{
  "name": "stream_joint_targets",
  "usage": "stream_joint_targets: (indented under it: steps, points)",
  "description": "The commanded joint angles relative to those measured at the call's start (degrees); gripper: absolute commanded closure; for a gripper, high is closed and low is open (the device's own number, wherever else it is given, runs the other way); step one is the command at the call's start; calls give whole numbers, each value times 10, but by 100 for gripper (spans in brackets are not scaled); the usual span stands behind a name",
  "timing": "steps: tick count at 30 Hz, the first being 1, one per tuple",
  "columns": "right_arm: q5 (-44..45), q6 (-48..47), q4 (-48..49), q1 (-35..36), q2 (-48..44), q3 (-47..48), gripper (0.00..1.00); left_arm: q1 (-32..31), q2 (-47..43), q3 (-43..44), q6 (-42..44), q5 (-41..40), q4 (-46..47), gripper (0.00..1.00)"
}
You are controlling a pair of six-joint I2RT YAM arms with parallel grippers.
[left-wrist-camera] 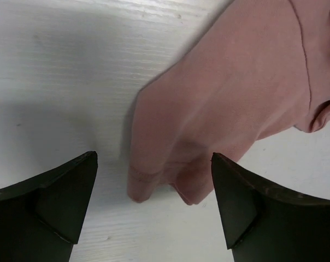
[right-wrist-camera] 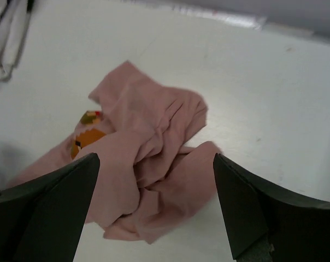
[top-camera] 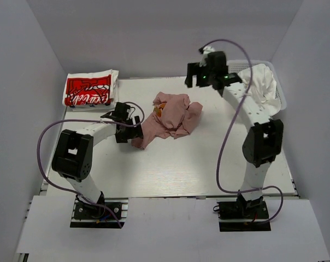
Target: Fold and stack the t-shirts
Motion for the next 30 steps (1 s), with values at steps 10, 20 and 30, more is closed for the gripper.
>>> stream_joint_targets:
  steps: [10,20,30]
  points:
    - [-17,88,10,82,119,-25,13,-35,90,60,18,15,6,75]
    - [33,60,19,86,39,-29,100,-35,-3,127,-4,-113,-33,100]
    - [282,-37,64,85,-281,-65,100,-35,-242,288,-4,-362,-161,100]
